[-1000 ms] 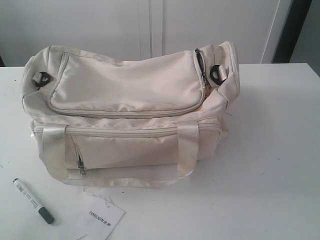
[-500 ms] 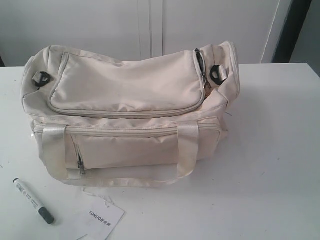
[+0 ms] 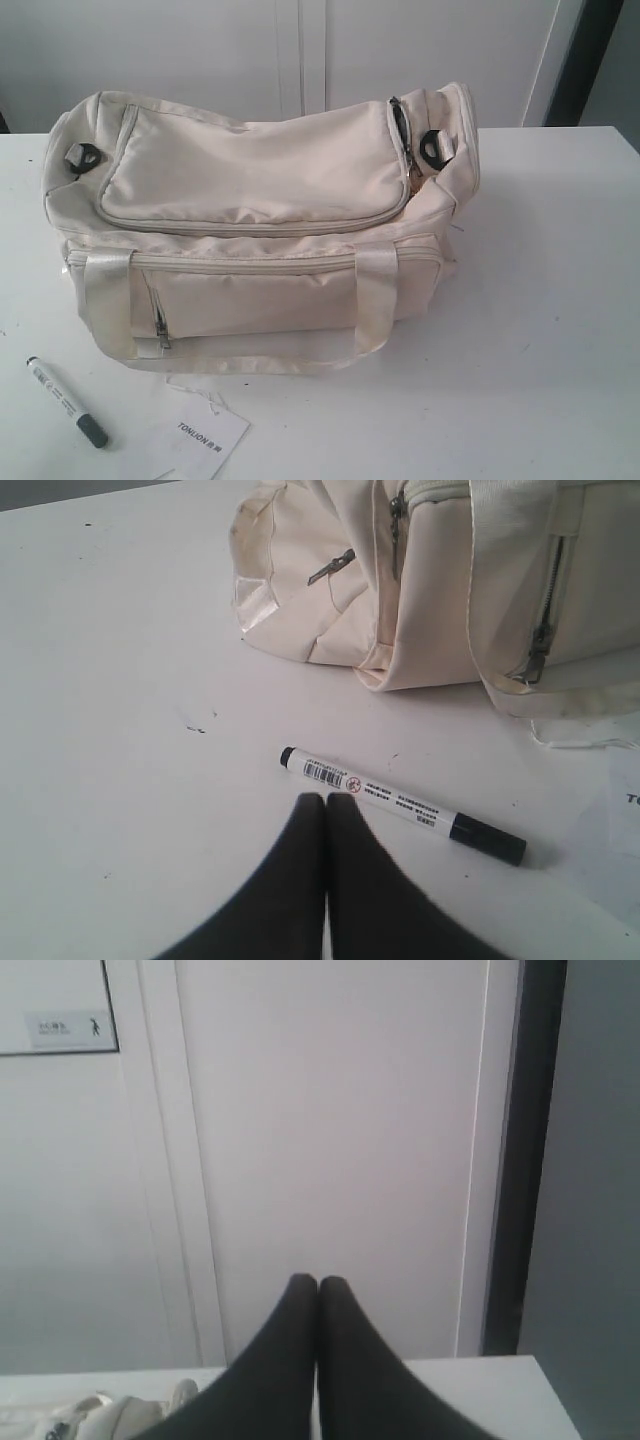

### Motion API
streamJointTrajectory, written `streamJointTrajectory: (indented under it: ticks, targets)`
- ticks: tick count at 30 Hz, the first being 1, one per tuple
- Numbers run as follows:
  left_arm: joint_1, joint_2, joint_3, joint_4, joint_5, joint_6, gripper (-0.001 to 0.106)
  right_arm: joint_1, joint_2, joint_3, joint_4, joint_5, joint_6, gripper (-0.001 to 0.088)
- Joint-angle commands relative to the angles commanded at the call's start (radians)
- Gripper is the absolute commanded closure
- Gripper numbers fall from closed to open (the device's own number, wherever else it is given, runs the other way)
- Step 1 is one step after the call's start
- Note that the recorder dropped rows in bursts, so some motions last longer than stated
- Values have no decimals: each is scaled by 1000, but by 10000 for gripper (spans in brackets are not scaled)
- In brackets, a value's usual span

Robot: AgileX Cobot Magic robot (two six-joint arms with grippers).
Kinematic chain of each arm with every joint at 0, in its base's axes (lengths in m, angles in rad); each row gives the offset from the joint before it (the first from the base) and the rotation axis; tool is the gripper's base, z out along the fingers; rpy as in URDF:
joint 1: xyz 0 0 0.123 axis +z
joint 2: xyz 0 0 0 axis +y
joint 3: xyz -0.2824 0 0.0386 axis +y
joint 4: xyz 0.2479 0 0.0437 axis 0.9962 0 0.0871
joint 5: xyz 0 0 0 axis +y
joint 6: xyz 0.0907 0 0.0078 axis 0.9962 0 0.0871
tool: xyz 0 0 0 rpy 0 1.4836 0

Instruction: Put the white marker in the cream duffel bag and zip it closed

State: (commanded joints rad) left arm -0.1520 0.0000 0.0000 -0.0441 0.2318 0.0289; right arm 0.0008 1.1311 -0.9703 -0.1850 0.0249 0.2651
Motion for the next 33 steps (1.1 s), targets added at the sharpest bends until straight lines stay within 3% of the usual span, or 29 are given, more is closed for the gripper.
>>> streamJointTrajectory:
  ticks: [10,19,25,28,33]
  targets:
    - [0,0,0,0,0,0,1053,0,129,-194,40,375,-209,868]
    - [0,0,0,0,0,0,1053,0,265,-359,396,648,-555,868]
    - [0,0,0,0,0,0,1053,0,354,-434,607,674,-657,866]
    - [0,0,0,0,0,0,1053,2,385,-464,687,693,-722,798]
    - [0,0,0,0,0,0,1053,9,428,-497,714,704,-733,521]
